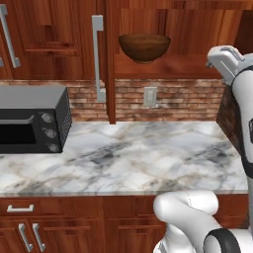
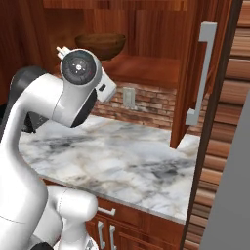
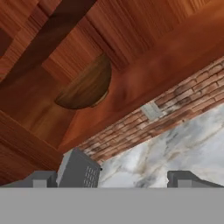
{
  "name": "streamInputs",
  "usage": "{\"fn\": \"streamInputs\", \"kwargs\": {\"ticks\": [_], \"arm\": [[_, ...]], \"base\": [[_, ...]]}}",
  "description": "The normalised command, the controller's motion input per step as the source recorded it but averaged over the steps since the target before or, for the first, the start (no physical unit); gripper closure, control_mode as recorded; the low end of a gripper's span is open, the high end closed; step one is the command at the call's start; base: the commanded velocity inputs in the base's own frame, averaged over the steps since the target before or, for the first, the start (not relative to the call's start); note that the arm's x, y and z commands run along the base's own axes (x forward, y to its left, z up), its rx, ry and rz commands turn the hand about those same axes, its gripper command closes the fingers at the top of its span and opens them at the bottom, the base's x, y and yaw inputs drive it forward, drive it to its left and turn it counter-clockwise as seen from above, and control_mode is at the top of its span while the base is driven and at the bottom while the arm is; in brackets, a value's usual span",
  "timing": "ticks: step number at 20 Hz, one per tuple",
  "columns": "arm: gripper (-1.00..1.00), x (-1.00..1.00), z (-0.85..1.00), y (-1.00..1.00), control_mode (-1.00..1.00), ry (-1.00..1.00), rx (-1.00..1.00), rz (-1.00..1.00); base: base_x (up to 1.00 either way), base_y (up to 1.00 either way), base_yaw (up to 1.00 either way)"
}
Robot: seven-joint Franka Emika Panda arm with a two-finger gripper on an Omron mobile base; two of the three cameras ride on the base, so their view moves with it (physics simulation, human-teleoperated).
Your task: Take the smaller bowl and place it next to the appetizer plate on the dining counter , and place the larger bowl next to the plate with cooked food.
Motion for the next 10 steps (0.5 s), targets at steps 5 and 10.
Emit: {"fn": "streamInputs", "kwargs": {"ticks": [5, 10], "arm": [[-1.00, 0.42, 0.32, 0.01, -1.00, 0.09, 0.18, 0.00], [-1.00, 0.63, 0.00, 0.01, -1.00, 0.02, 0.05, 0.00]], "base": [[0.00, 0.00, 0.00], [0.00, 0.00, 0.00]]}}
